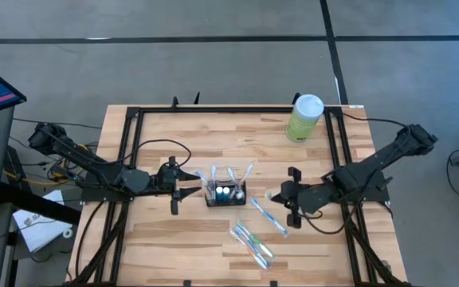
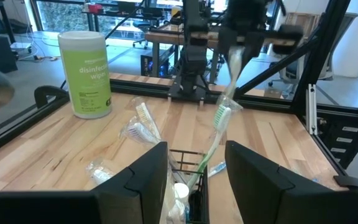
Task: Pick & Place toothbrushing station
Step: Put the green toothbrush into the mesh
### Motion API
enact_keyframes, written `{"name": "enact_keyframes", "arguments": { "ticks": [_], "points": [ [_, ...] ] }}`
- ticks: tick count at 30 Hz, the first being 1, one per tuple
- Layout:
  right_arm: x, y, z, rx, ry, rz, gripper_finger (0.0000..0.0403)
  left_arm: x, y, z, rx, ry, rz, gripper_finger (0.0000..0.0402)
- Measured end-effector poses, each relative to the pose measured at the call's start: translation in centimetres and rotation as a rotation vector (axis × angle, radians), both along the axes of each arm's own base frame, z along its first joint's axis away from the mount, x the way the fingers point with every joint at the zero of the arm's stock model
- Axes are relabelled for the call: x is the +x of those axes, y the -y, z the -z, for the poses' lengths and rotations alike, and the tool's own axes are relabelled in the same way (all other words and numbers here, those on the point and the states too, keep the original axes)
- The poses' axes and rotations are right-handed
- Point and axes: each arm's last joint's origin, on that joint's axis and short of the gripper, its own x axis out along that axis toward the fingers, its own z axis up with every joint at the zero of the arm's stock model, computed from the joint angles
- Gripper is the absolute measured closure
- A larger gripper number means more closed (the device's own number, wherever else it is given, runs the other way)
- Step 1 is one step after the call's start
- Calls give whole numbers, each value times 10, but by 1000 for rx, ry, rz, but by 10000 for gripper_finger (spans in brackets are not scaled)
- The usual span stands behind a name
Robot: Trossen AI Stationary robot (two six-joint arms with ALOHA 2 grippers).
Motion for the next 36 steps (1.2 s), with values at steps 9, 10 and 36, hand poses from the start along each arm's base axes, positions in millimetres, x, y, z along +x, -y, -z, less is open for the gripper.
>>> {"name": "enact_keyframes", "arguments": {
  "ticks": [9,10,36],
  "points": [
    [23,-14,-17,41,276,-54,403,0,0,-2,-7,17,0,247],
    [25,-15,-19,45,302,-61,403,0,0,-2,-9,20,2,247],
    [93,17,-20,82,670,-80,403,16,9,-14,-32,250,102,247]
  ]
}}
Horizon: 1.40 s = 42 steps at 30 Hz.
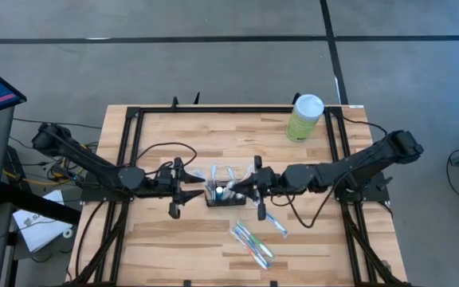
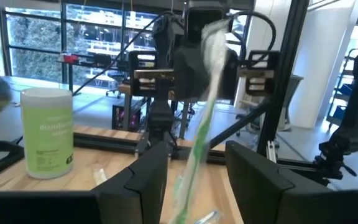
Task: Pick & Place toothbrushing station
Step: Put the green toothbrush into the mesh
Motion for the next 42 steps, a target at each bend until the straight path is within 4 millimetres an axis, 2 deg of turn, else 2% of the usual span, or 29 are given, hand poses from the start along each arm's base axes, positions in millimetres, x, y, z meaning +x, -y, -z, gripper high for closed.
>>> {"name": "enact_keyframes", "arguments": {
  "ticks": [11,16,30,42],
  "points": [
    [4,5,-1,-4,28,-10,403,29,1,-4,3,3,-43,247],
    [4,5,-1,-8,27,-11,403,39,-1,-6,9,7,-8,247],
    [4,6,-1,-18,28,-9,403,48,-3,-13,7,40,77,247],
    [5,9,0,-20,18,2,403,76,-3,-9,12,28,36,248]
  ]
}}
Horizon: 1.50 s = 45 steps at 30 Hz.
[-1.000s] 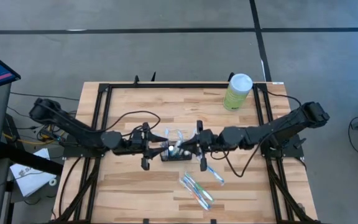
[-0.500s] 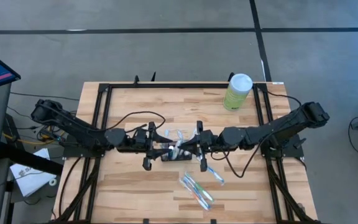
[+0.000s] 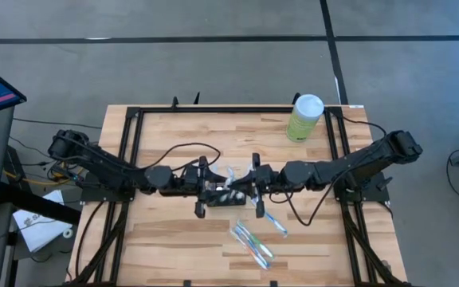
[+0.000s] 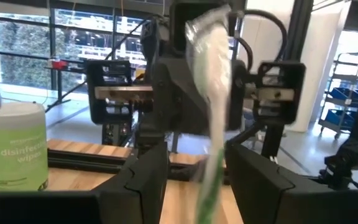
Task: Pick & Place toothbrushing station
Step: Put the green toothbrush into the mesh
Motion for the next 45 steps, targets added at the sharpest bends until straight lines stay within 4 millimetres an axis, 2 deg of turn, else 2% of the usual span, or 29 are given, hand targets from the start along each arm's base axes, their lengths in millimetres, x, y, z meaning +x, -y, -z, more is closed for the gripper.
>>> {"name": "enact_keyframes", "arguments": {
  "ticks": [4,10,12,19,23,29,35,45],
  "points": [
    [0,0,1,-1,-10,0,403,0,-1,-1,0,-2,-2,269],
    [0,0,1,-3,-13,1,403,-1,0,-1,2,-7,1,367],
    [0,0,1,-10,-13,1,402,-1,0,-1,7,-12,2,386],
    [0,0,1,-82,-10,-2,393,-1,0,1,8,-25,1,389],
    [-1,0,0,-104,-4,-2,369,-3,-1,0,8,-26,-8,389],
    [-5,1,-4,-107,-3,-3,330,-24,3,1,7,-24,-65,389],
    [-7,2,-6,-109,-2,-3,321,-49,8,11,-11,-27,-146,389],
    [-7,1,-5,-112,-13,-5,321,-53,9,28,11,-52,-203,389]
  ]
}}
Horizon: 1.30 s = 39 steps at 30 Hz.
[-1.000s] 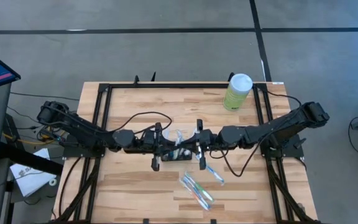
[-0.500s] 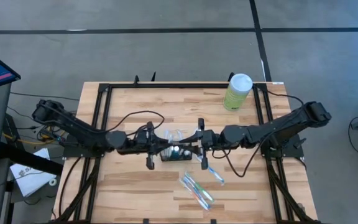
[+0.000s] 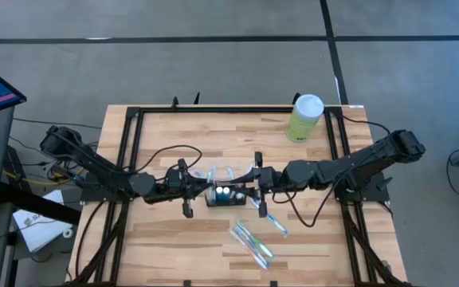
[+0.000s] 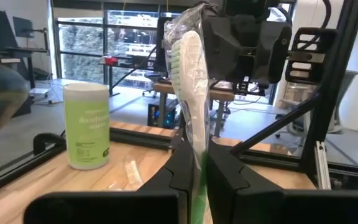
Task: Pick & Place toothbrushing station
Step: Put the green toothbrush into the mesh
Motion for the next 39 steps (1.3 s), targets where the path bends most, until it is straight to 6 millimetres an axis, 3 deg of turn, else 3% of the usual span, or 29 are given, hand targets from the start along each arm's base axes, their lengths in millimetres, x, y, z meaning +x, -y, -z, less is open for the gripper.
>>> {"name": "enact_keyframes", "arguments": {
  "ticks": [10,39],
  "points": [
    [0,0,1,-3,-11,0,321,10,3,21,17,-28,-49,387],
    [0,0,2,-3,-15,-1,321,9,1,32,35,-85,-99,382]
  ]
}}
